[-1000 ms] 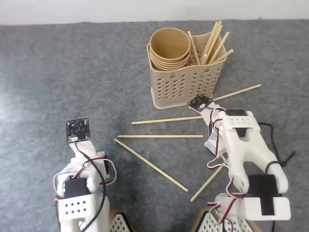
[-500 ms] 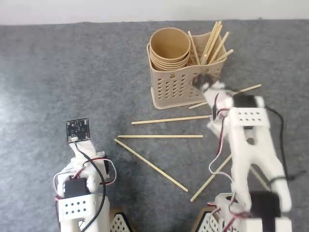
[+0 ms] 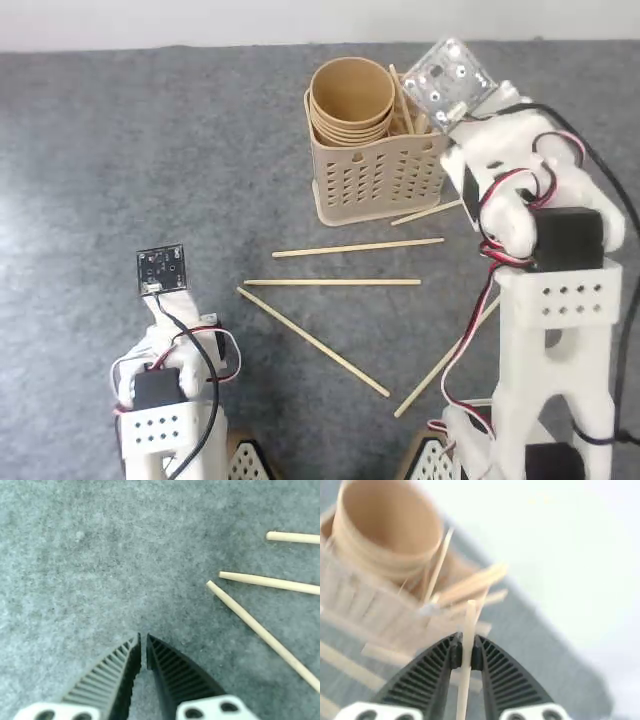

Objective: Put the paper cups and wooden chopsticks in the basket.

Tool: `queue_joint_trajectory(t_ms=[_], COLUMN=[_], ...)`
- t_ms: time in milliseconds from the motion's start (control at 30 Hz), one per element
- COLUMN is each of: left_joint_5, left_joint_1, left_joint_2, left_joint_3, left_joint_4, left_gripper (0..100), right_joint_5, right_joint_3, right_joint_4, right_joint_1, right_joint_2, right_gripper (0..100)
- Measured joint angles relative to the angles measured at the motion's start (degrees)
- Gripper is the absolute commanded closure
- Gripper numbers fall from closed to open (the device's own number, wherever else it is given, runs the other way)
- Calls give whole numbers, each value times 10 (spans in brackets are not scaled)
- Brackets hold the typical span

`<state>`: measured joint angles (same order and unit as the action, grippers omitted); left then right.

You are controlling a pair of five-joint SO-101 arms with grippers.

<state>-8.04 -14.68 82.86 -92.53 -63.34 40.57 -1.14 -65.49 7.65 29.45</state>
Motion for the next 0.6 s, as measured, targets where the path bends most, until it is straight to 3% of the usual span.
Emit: queue_joint_trajectory(t_ms=[367, 600], left_joint_5=[0, 0], left_joint_1=[0, 0], left_joint_2=[0, 0], left_joint_3=[0, 0], left_joint_4=[0, 0], left_gripper=[988, 988], right_joint_5=[-16, -226], right_joint_3=[0, 0], right_joint_4=[356, 472], right_joint_1=[105, 111], right_joint_2=[-46, -86], right_gripper=[993, 993])
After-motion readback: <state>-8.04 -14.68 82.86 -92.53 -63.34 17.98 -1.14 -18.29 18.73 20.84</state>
